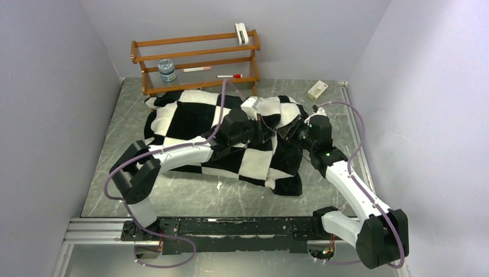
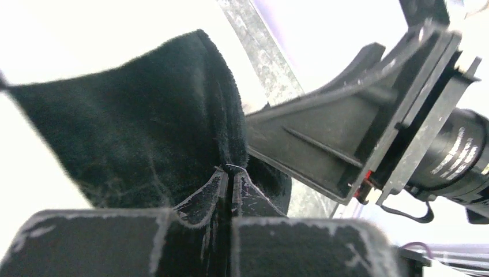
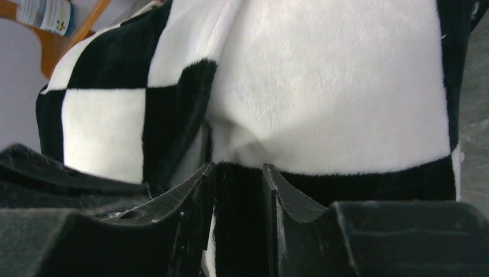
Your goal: Put the pillow into the pillowcase
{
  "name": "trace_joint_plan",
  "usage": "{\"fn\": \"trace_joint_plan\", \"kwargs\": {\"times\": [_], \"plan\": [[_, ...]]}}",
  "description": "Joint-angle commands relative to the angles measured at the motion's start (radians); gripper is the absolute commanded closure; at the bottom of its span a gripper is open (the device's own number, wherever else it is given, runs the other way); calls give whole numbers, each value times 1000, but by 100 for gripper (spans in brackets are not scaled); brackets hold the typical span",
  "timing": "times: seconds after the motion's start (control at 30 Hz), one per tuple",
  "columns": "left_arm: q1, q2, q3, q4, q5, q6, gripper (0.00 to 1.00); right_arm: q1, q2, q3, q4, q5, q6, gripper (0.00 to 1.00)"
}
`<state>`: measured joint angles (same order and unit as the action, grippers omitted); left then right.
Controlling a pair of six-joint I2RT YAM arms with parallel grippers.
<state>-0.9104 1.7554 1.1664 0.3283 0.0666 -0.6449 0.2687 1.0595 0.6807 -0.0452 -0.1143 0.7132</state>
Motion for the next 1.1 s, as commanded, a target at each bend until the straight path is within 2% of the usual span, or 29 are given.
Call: {"fn": "trace_joint_plan", "kwargs": {"times": [0.0, 0.17, 0.27, 0.43, 0.77, 0.8, 0.9, 1.0, 1.07], "plan": [[81, -95, -44, 27, 111, -136, 95, 30, -61, 46, -95, -31, -37, 63], [95, -165, -28, -60, 62, -49, 95, 101, -113, 44, -184, 40, -41, 64], [99, -185, -29, -71, 62, -35, 95, 181, -123, 59, -215, 159, -42, 64], [102, -200, -37, -76, 69, -33, 95, 300, -53, 115, -292, 368, -86, 64], [101, -247, -75, -68, 72, -34, 95, 370, 72, 201, -430, 626, -157, 68], [102, -251, -79, -67, 71, -29, 95, 370, 73, 205, -431, 636, -166, 73], [102, -251, -83, -92, 44, 20, 95, 371, 57, 220, -397, 634, -192, 98], [104, -230, -110, -140, -56, 91, 95, 371, 40, 269, -300, 545, -216, 100], [113, -200, -157, -125, -65, 119, 95, 370, 27, 281, -183, 407, -207, 100]]}}
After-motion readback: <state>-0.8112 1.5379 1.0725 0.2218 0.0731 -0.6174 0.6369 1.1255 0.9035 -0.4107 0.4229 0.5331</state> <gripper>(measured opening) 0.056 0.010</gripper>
